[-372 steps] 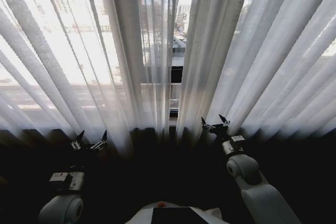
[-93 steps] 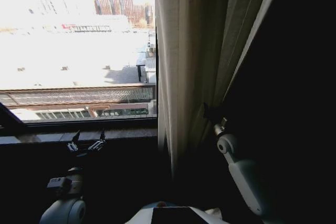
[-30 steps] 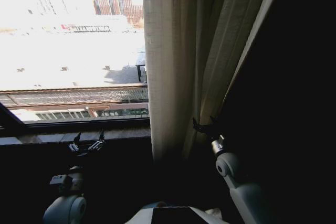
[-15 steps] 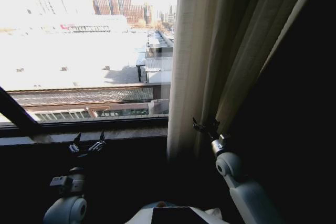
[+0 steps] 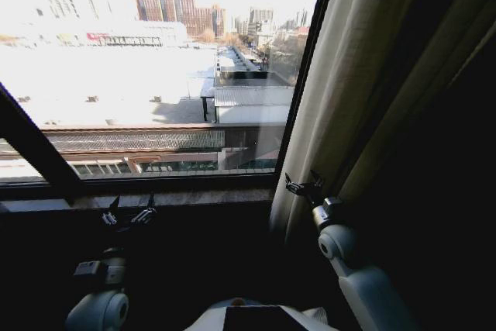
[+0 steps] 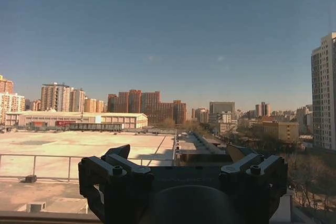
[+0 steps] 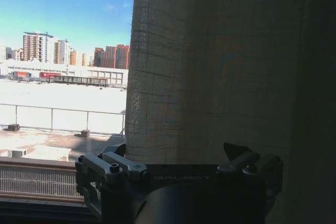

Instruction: Open the curtains by pulling them apart, changing their state from closed to fully open.

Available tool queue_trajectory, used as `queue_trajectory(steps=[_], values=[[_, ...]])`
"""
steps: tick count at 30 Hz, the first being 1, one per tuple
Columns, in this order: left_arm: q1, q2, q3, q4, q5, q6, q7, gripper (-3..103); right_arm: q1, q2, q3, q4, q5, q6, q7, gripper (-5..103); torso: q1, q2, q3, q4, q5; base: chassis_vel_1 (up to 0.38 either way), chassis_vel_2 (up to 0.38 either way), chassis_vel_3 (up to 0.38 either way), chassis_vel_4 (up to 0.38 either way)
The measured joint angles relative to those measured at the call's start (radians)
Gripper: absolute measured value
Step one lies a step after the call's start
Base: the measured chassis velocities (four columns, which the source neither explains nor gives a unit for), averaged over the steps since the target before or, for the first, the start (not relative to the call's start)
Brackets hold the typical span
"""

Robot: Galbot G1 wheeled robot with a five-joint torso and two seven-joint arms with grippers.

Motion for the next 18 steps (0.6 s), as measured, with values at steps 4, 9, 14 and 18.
queue_trajectory(steps=[4,9,14,18], values=[[0.001,0.002,0.000,0.000,0.001,0.000,0.001,100,0.025,0.000,0.006,-0.027,0.001,0.000,0.004,100,0.000,0.000,0.000,-0.0002,-0.0001,-0.050,-0.059,0.031,0.050],[0.004,0.006,-0.001,0.000,0.002,0.000,0.001,100,0.068,0.000,0.001,-0.058,0.016,0.000,0.005,100,0.000,0.000,0.000,0.0003,-0.0013,-0.007,-0.008,0.010,0.003],[0.006,0.008,-0.004,-0.002,0.002,0.000,0.001,100,0.116,-0.002,-0.022,-0.080,0.038,-0.001,0.002,100,0.000,0.000,0.000,0.0004,-0.0010,0.000,0.000,0.000,0.000],[0.011,0.008,-0.005,-0.008,0.003,0.002,0.001,100,0.167,0.006,-0.044,-0.107,0.040,-0.002,0.002,100,0.000,0.000,0.000,0.0000,-0.0006,0.000,0.000,0.000,0.000]])
